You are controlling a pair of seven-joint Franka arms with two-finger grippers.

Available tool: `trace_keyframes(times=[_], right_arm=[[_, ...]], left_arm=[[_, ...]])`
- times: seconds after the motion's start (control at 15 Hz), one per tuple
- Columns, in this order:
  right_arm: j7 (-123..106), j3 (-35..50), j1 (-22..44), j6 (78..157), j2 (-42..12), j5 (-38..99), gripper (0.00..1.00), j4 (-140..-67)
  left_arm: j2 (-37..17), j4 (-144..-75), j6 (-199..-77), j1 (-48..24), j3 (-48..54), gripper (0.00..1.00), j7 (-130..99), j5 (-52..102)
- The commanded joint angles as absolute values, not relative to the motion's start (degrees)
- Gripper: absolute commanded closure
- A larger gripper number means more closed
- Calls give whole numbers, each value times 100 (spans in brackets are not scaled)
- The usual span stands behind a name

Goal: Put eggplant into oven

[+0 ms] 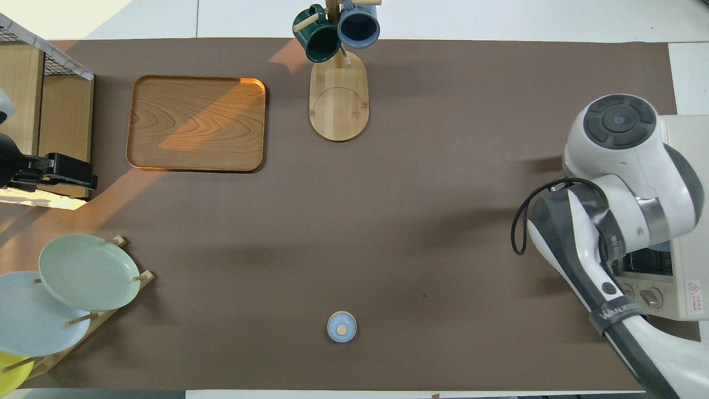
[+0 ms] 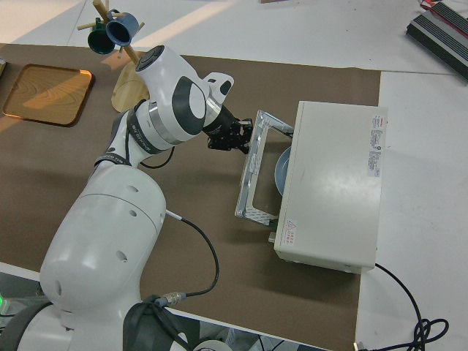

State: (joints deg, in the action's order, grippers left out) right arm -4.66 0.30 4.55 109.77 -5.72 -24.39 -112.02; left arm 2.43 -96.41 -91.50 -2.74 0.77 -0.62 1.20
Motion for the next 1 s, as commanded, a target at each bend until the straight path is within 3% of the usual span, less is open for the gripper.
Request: trace_keyframes(times=[0.0,0.47,0.67,0.8,0.93], right_arm=[[-887,-26,62,10969,-545,-2470,100,-11241],[-1116,-27,-272,10478,-141,-2417,98,-11084],[-1099,-35,-272,9355,-202,-1173,91,-9935],[-1090,-35,-281,9132,-202,-688,86,-9616],[-1116,-26,-281,8870,-211,-406,73,-9362]], left_arm=[[369,-9747,-9167,-220,123,0,18,9],[369,-9747,-9167,-220,123,0,18,9],[369,-9747,-9167,-220,123,0,18,9],[378,-9747,-9167,-220,123,0,18,9],[369,-9747,-9167,-220,123,0,18,9]])
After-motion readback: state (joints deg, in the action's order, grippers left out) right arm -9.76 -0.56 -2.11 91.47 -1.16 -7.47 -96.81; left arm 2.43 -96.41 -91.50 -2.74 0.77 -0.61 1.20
